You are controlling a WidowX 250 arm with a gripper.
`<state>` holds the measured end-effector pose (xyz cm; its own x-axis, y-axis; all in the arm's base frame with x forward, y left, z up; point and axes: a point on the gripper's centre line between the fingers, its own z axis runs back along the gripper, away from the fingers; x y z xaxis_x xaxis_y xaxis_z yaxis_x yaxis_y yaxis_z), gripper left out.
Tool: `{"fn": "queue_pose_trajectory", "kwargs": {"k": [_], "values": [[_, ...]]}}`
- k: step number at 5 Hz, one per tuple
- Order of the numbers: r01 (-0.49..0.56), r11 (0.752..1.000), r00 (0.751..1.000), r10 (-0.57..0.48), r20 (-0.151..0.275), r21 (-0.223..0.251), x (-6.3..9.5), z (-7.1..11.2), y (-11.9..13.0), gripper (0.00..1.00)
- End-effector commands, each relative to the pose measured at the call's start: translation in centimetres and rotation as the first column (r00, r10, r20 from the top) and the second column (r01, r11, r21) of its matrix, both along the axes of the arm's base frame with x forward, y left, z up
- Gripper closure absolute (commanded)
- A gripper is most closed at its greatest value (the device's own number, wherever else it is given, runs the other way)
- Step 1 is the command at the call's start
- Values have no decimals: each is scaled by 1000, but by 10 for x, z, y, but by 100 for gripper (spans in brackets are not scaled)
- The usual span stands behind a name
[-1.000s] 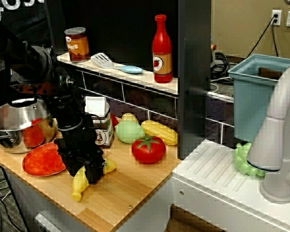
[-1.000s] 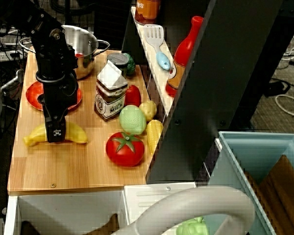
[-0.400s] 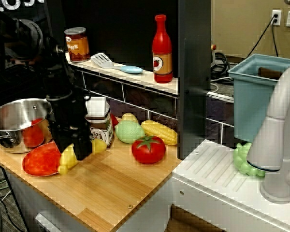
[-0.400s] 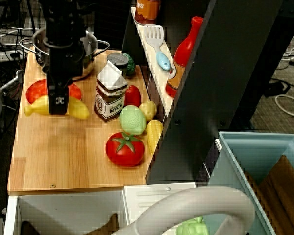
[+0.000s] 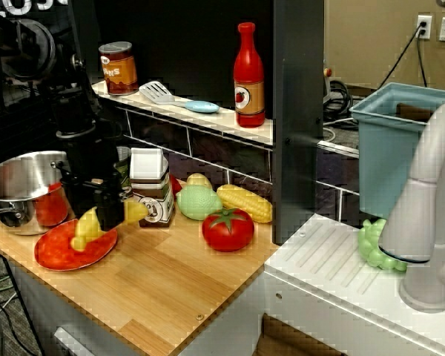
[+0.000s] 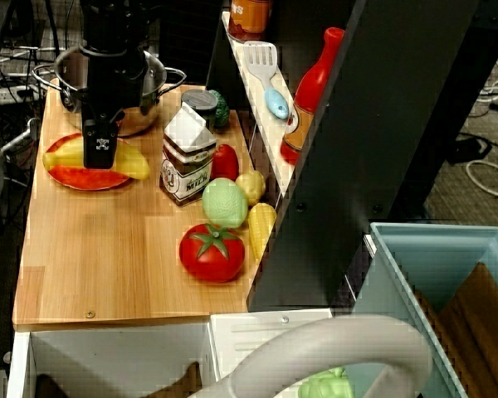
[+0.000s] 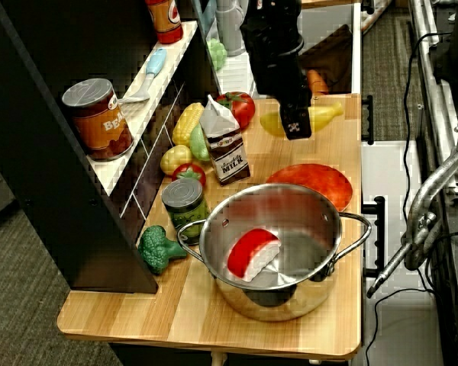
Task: Put banana on plate
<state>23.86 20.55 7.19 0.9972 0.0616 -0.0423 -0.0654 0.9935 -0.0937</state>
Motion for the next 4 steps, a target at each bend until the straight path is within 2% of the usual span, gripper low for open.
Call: {"fn": "queue_pose_trajectory", "kwargs": {"k": [1,4], "values": [[17,998,1000,-18,6,61,2,9,25,100],[20,996,999,-17,-42,82,2,-2,38,100]]}}
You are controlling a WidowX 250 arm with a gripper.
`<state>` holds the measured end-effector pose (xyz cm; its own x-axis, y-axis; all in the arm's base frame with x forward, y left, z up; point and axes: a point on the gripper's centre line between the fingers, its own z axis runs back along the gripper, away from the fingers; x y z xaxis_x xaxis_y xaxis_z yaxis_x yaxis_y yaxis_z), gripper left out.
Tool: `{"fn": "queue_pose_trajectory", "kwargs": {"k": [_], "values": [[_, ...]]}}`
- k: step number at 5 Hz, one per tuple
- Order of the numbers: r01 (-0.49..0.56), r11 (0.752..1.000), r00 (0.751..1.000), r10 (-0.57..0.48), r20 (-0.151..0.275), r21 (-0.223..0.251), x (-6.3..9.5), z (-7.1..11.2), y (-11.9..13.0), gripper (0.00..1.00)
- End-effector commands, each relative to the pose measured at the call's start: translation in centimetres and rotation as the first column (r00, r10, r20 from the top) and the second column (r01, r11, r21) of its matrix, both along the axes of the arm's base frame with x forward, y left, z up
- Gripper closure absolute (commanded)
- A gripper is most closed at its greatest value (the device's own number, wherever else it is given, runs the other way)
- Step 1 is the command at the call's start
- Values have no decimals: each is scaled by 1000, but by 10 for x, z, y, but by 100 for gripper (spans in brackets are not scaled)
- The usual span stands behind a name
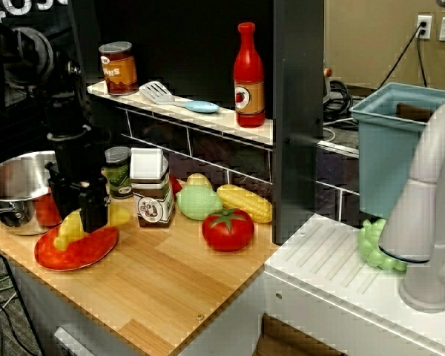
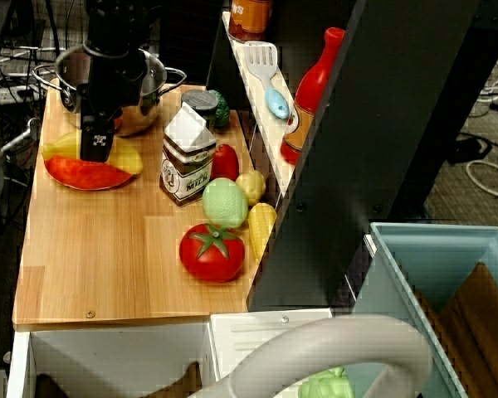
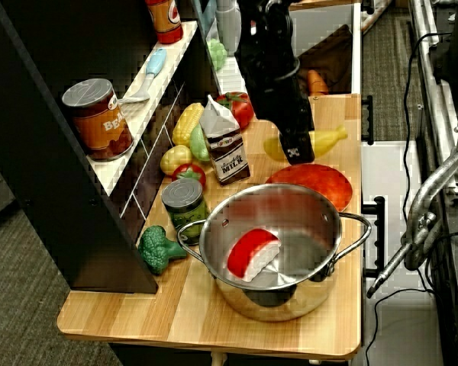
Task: Put banana on plate
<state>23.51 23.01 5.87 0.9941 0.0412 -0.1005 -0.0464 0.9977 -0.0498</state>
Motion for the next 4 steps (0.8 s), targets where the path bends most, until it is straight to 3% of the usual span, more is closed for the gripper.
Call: {"fn": "queue_pose_trajectory", "kwargs": {"k": [1,2,3,4], "values": [[-23,998,1000,23,1,50,5,6,20,100],[-20,998,1000,20,-10,58,4,3,20,100],[-25,998,999,26,-20,61,2,2,20,44],[-26,998,999,28,-20,58,1,3,19,0]]}}
